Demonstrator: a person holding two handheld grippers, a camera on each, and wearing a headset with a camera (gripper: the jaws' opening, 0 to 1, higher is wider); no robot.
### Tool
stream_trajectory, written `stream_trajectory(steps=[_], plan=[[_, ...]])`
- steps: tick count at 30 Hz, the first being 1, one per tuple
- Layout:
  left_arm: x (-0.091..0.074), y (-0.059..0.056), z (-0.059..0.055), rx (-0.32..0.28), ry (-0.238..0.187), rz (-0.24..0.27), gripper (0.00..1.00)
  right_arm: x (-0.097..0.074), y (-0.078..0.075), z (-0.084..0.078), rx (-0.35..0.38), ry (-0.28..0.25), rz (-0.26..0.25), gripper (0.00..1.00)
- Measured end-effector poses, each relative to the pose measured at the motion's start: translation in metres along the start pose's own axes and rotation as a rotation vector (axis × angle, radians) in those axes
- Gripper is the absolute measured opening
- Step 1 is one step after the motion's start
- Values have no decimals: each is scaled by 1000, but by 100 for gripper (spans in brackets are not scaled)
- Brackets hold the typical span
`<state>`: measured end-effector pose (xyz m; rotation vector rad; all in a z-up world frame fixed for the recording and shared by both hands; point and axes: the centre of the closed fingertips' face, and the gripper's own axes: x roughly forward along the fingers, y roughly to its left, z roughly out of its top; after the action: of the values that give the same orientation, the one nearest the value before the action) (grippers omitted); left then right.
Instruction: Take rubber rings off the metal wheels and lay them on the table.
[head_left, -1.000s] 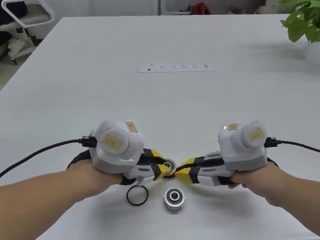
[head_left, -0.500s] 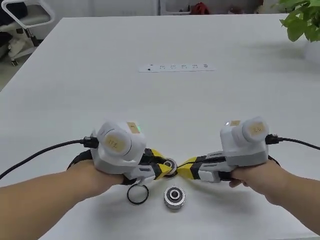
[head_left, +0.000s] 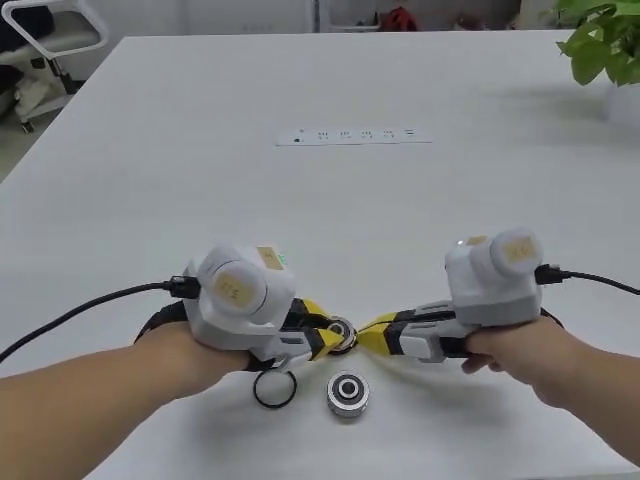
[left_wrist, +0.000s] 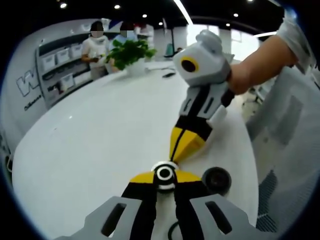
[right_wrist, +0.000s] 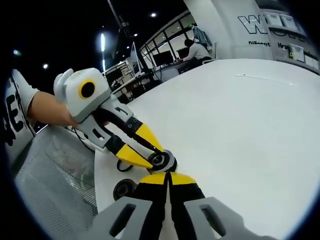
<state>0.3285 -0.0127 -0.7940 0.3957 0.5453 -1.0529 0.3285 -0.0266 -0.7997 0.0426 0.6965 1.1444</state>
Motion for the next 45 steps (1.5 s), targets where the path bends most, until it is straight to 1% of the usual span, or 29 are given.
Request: stream_trajectory(steps=[4,10,15,16,18,22,27,31,34,35,36,37,39,42,45], plan=[[1,0,0,-12,1,8,13,-1,0,1,10,-4,-3,0],[1,-2,0,-23,0,12,12,-1,-3,4,55,-29,-18,0],[1,-2,1,-18,8,23,12,-1,-3,5,67,-34,-23,0],[1,-2,1,-15,11,25,12,-1,-1,6,72,-41,-17,0],[1,-2,1,-11,16,28,12,0,0,6,59,-39,-18,0],[1,-2,0,-12,18,31,12,0,1,7,70,-38,-13,0],[1,-2,0,-11,18,33,12,1,7,9,58,-32,-7,0],[1,-2,0,-10,17,35,12,3,11,10,48,-34,10,0],[2,-3,0,-11,17,36,12,5,18,14,47,-50,30,0],[2,-3,1,-11,17,38,12,6,24,16,53,-60,65,0],[2,-3,0,-13,18,38,12,7,29,19,45,-73,88,0],[2,-3,0,-15,16,39,12,7,27,21,39,-73,73,0],[2,-3,0,-19,13,39,12,7,26,21,18,-64,64,0],[2,-3,1,-19,14,37,12,6,21,19,22,-65,47,0],[2,-3,1,-8,13,36,13,4,14,16,32,-63,24,0]])
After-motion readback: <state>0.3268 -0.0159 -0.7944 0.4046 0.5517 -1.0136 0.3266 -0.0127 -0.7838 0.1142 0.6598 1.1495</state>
